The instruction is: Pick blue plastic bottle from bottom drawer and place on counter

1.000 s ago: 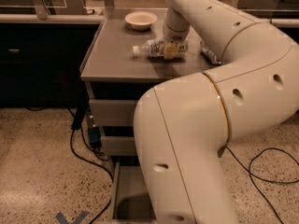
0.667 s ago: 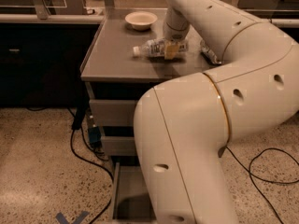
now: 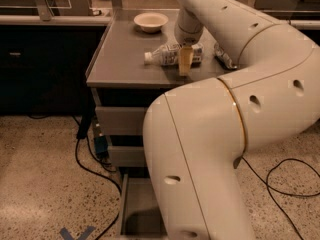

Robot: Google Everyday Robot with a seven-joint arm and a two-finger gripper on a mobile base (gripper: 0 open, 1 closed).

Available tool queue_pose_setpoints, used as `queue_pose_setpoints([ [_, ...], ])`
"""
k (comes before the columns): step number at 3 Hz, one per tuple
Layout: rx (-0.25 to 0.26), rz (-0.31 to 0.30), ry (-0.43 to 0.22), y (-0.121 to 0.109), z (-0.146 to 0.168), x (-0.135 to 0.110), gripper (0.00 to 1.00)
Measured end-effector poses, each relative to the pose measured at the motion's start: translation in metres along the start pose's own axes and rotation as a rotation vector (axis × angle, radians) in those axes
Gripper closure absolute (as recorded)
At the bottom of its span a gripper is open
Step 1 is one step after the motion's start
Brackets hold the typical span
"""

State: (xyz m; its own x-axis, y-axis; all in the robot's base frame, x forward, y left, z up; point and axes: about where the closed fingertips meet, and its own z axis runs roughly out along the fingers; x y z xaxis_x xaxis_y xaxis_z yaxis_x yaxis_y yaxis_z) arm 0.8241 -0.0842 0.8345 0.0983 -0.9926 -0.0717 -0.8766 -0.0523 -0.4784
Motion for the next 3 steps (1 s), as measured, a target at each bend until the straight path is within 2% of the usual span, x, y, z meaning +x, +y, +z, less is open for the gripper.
queue_pose_setpoints([
  [1, 0.000, 0.000, 0.000, -0.003, -0.005, -0.001, 0.00],
  [2, 0.019, -0.005, 0.018, -0.017, -0.035, -0.007, 0.00],
  [3, 0.107, 0.009, 0.065, -0.040, -0.086, -0.006, 0.00],
])
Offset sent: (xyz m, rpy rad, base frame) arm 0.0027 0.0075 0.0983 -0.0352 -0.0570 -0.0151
